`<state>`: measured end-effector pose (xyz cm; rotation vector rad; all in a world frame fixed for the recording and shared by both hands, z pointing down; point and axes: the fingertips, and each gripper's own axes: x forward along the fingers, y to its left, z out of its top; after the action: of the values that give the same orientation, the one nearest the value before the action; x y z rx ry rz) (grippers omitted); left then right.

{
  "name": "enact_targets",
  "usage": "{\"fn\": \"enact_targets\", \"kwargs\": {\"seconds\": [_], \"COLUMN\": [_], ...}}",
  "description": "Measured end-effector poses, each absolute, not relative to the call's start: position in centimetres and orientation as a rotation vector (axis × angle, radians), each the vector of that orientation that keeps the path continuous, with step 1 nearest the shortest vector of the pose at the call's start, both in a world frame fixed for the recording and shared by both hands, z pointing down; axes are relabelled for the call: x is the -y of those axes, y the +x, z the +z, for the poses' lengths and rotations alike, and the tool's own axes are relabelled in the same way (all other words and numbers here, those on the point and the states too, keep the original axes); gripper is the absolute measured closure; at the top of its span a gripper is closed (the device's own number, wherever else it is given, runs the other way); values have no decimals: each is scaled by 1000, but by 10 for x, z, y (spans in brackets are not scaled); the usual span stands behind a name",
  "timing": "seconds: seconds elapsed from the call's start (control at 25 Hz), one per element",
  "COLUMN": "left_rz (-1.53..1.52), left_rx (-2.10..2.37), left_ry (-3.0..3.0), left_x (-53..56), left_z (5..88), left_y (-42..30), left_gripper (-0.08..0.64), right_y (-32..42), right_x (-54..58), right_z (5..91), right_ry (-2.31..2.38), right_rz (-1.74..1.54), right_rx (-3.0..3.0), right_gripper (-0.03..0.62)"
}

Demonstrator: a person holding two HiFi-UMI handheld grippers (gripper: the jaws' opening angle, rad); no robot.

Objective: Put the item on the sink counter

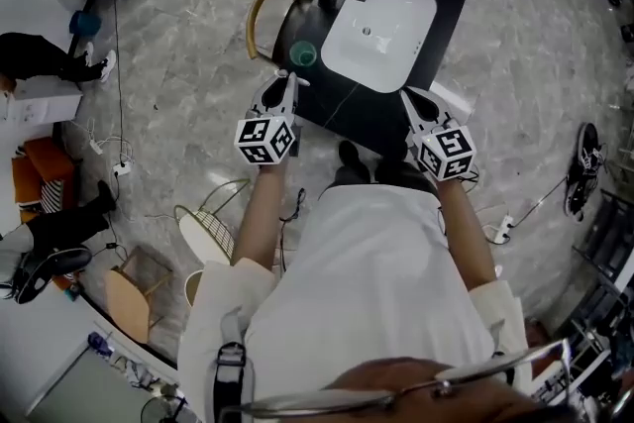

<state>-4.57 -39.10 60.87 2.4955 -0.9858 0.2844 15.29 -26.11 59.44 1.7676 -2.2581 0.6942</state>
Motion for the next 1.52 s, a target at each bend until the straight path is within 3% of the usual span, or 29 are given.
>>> {"fn": "enact_targets", "kwargs": {"seconds": [0.68, 1.52], "left_rz": [360, 463], "left_rx": [1044, 1018], "left_ry": [2462, 2377], "left_x": [471, 474], "left_z": [703, 787], "left_y": [-23, -16], "left_gripper": [532, 528], "right_y": [132, 122], "right_x": [274, 276], "right_z": [661, 710], "right_ry": [1670, 1573], "right_rz": [855, 924], "right_rx": [2176, 2102], "right_gripper": [584, 586]}}
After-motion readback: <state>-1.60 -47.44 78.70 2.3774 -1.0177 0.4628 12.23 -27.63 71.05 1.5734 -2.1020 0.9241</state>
